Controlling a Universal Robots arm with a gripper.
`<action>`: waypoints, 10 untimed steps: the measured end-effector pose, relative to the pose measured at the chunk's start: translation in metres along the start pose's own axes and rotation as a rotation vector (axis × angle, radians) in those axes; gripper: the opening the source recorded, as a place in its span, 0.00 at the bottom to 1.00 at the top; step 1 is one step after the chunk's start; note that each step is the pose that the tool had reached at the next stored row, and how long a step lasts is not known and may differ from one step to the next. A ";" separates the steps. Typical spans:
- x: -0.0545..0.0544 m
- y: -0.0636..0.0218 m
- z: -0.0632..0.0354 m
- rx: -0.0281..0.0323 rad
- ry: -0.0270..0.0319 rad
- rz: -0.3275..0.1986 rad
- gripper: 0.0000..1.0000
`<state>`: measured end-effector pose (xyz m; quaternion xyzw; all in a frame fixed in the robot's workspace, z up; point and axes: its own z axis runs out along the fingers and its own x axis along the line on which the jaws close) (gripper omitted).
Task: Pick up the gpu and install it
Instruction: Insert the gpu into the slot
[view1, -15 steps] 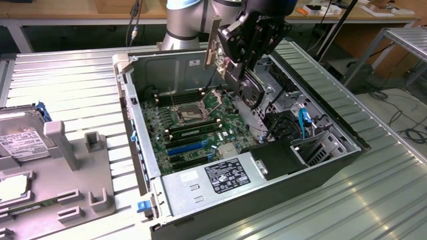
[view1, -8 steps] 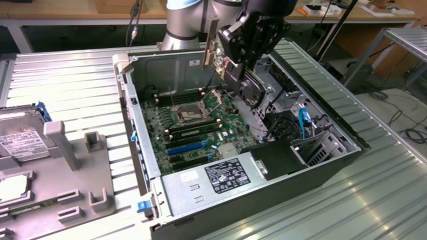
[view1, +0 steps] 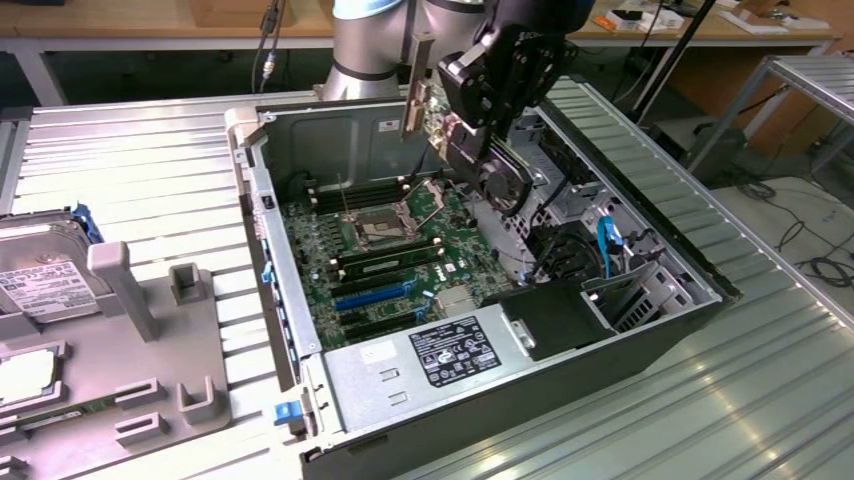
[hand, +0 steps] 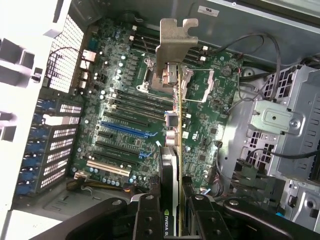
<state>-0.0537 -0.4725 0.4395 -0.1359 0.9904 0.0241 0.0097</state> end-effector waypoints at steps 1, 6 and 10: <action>0.000 0.0000 0.0000 -0.0002 0.0002 -0.005 0.27; 0.000 0.0000 0.0000 -0.0012 0.0021 -0.045 0.27; 0.000 0.0000 0.0000 -0.0019 0.0032 -0.071 0.27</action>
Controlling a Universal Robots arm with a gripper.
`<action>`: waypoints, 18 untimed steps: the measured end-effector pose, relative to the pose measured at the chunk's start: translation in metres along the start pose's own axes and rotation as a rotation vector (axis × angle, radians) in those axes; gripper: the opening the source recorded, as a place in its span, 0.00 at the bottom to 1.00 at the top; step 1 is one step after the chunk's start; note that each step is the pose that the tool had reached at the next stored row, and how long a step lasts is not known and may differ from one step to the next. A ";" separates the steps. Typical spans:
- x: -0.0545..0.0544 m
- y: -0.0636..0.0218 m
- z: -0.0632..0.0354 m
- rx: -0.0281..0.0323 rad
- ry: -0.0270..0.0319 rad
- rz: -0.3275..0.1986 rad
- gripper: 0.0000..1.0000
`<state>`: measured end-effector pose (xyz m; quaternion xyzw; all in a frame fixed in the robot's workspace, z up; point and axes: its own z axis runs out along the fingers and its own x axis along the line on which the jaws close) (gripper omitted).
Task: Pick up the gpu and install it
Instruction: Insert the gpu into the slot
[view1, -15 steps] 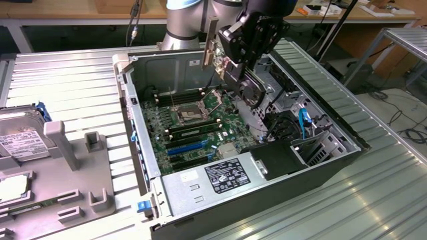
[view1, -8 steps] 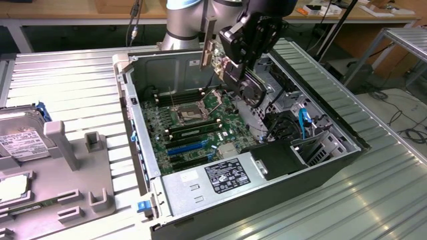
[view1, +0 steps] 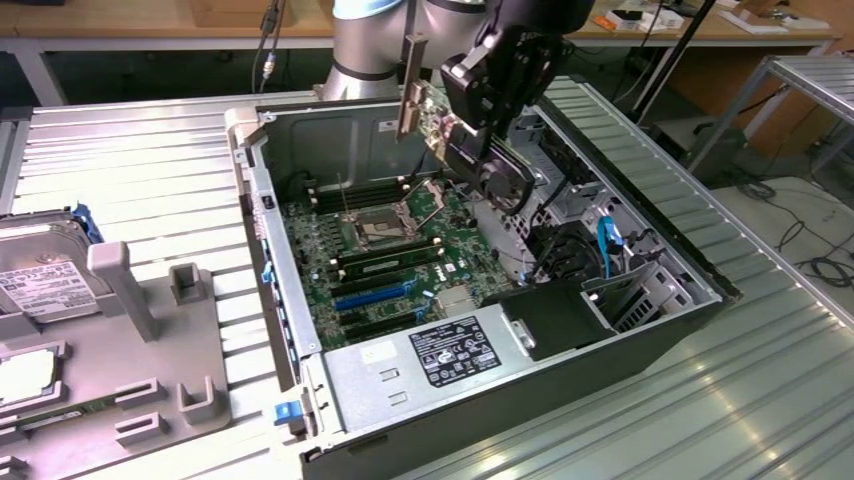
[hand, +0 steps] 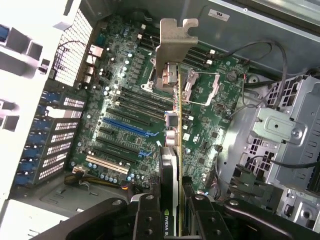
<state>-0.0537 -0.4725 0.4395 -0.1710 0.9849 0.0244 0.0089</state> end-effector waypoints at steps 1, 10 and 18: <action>0.000 0.0000 0.0000 -0.0002 0.0003 -0.006 0.27; 0.000 0.0000 0.0000 -0.0021 0.0037 -0.082 0.27; 0.000 0.0000 0.0000 -0.0038 0.0067 -0.148 0.27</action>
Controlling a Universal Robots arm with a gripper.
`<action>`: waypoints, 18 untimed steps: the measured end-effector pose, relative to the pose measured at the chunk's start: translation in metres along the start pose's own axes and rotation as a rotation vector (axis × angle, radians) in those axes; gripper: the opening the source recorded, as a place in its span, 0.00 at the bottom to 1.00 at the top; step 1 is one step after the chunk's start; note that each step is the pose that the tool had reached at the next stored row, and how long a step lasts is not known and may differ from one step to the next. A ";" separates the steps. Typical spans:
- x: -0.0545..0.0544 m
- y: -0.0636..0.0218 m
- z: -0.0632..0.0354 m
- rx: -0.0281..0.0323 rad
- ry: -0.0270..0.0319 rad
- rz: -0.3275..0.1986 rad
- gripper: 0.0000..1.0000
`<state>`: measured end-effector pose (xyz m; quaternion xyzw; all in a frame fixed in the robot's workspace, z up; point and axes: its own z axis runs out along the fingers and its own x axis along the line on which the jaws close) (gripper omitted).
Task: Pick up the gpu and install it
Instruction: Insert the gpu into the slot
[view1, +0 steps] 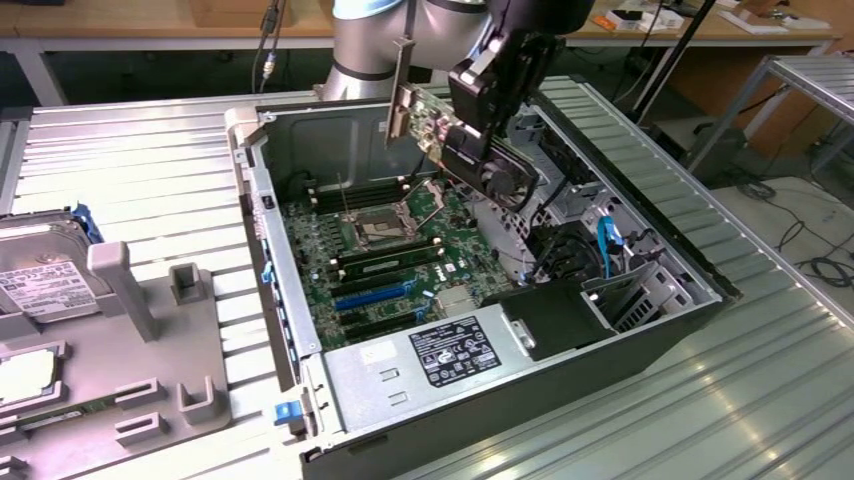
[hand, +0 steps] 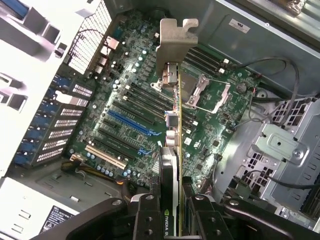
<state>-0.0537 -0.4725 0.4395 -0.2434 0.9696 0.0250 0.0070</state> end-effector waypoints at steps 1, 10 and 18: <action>0.000 0.0000 0.0000 -0.0002 0.0003 -0.006 0.27; 0.000 0.0000 0.0000 -0.0019 0.0033 -0.073 0.27; 0.000 0.0000 0.0000 -0.0034 0.0060 -0.132 0.27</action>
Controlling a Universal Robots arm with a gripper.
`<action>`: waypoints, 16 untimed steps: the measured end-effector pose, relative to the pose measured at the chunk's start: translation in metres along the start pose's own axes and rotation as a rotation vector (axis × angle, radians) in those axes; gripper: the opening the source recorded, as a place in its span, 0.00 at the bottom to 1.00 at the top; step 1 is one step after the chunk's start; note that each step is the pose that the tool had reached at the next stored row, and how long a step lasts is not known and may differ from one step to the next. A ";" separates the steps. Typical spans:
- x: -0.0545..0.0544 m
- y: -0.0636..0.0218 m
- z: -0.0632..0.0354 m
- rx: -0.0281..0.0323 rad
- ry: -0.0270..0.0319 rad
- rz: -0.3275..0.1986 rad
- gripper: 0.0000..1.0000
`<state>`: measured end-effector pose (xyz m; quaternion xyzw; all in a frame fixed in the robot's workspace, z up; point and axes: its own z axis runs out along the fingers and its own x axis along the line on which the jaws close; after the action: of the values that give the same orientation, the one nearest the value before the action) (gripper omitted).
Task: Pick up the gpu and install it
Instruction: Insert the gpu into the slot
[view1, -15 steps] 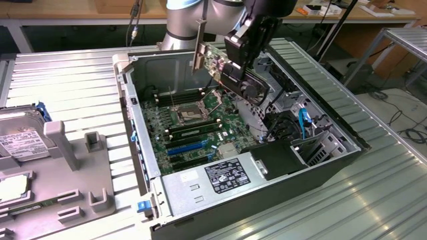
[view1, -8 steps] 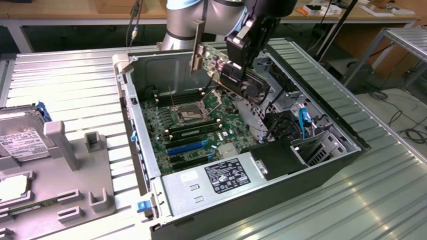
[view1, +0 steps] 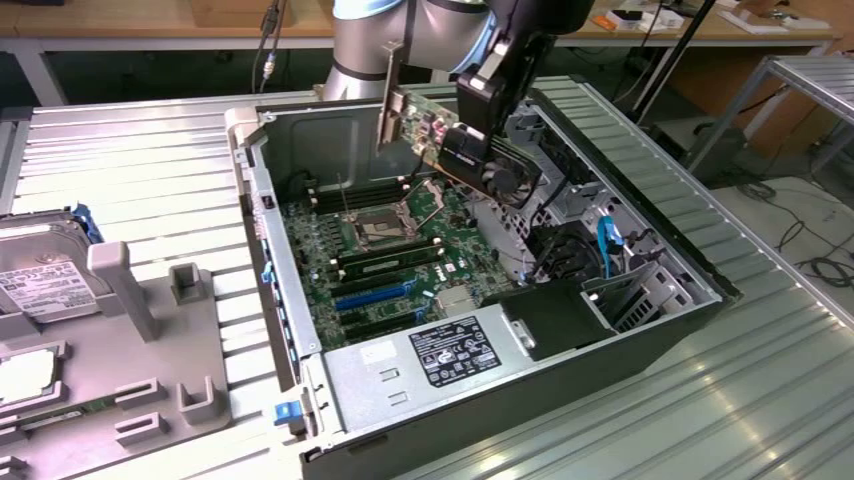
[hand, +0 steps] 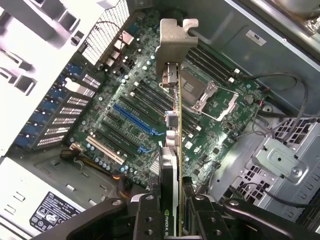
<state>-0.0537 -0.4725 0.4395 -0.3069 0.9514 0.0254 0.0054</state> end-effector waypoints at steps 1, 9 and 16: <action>0.000 0.0000 0.0000 -0.0002 0.0002 -0.007 0.27; 0.000 0.0000 0.0001 -0.0022 0.0036 -0.082 0.27; 0.000 0.0000 0.0000 -0.0040 0.0068 -0.152 0.27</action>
<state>-0.0537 -0.4725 0.4395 -0.3783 0.9253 0.0258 0.0034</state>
